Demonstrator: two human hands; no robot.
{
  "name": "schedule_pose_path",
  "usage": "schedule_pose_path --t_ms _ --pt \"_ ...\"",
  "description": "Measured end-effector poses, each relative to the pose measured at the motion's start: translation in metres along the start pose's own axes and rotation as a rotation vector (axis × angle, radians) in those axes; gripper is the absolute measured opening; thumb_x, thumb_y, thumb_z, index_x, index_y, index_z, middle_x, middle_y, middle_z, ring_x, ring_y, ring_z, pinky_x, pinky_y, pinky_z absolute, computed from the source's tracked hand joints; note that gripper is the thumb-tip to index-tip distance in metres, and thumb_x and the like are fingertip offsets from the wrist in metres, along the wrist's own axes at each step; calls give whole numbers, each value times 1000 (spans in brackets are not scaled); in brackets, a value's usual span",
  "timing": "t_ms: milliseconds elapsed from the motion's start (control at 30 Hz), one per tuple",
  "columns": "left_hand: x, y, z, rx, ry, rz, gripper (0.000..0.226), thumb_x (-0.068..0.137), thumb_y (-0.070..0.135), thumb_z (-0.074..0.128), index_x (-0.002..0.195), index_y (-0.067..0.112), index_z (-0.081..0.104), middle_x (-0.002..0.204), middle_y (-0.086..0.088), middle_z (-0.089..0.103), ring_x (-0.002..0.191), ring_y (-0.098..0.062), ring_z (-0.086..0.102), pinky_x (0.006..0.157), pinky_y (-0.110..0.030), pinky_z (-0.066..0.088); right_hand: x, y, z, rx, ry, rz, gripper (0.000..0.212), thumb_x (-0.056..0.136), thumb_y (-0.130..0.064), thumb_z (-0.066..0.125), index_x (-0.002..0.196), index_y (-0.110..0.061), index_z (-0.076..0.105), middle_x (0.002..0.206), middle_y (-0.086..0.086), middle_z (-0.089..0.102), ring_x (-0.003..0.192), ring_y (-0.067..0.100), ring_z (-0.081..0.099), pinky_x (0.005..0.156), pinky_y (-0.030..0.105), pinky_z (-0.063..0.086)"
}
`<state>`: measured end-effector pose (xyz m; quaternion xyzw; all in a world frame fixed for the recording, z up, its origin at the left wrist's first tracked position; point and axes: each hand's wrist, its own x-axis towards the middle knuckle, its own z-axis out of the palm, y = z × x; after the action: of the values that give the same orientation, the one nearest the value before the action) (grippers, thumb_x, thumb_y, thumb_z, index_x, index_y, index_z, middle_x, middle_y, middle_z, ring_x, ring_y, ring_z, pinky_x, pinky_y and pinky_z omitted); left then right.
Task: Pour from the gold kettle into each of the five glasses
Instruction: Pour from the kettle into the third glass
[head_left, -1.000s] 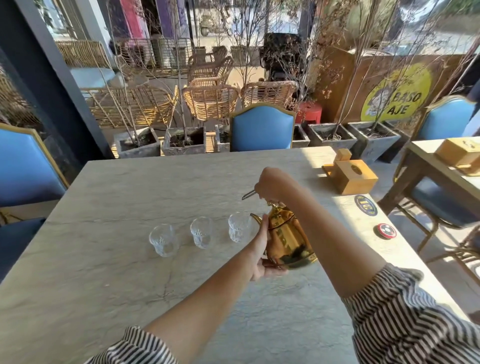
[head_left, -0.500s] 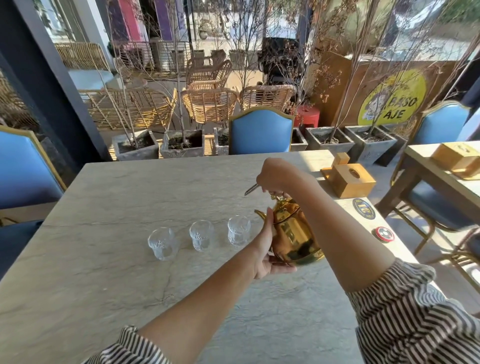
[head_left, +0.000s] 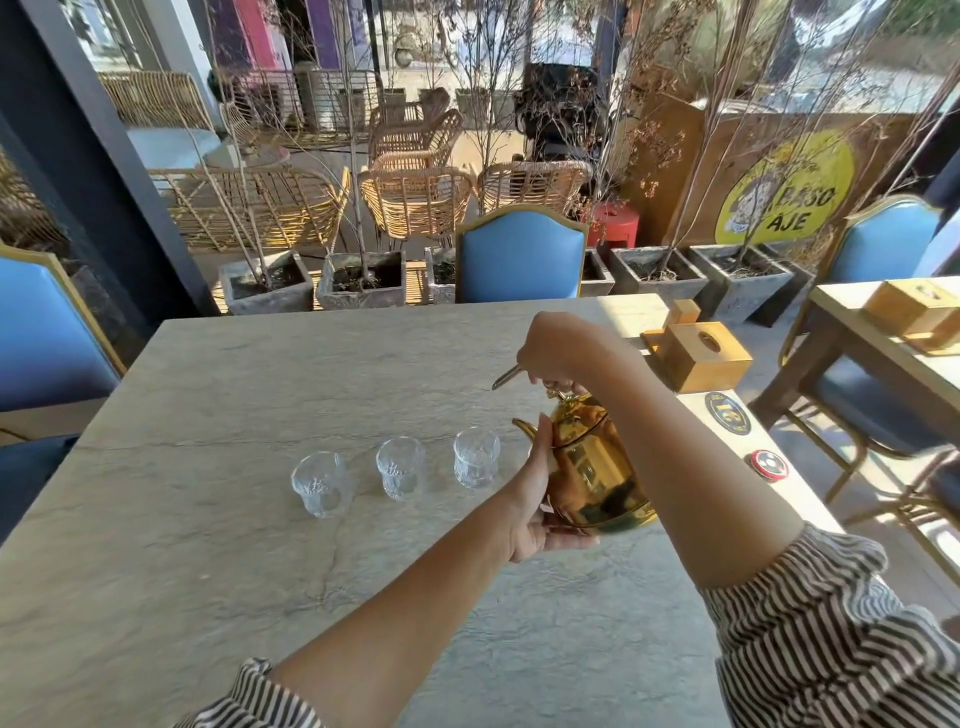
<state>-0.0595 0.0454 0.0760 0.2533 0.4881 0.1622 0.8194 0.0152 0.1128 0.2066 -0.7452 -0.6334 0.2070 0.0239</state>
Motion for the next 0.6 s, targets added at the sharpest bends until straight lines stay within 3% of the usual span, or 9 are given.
schedule_pose_path --t_ms 200,333,433,500,600 --pt "5 -5 -9 31 31 -32 103 66 92 44 132 13 55 129 -24 62 111 -40 68 78 -44 62 8 7 21 19 -14 11 15 87 -4 50 82 -2 65 57 7 58 45 17 51 44 25 41" --pt "12 -9 -17 70 60 -37 95 68 91 44 124 16 58 127 -21 64 109 -37 69 84 -45 62 11 12 36 25 8 26 15 90 -10 48 82 -5 59 60 4 54 56 19 53 49 25 39" --pt "18 -12 -25 104 91 -41 84 71 88 47 114 16 59 115 -18 65 111 -36 68 90 -46 60 10 19 47 66 24 37 21 92 -14 45 94 -2 62 75 10 52 76 26 50 59 33 40" --pt "22 -14 -30 120 111 -38 78 73 86 48 108 17 60 103 -14 67 110 -34 68 90 -46 60 8 25 55 87 25 48 28 92 -16 44 102 2 64 84 13 53 78 26 48 62 35 40" --pt "28 -18 -38 148 137 -19 87 71 86 51 119 14 61 103 -12 69 107 -32 70 89 -46 60 7 33 69 119 42 62 33 93 -19 42 103 0 66 95 19 64 79 29 53 70 36 43"
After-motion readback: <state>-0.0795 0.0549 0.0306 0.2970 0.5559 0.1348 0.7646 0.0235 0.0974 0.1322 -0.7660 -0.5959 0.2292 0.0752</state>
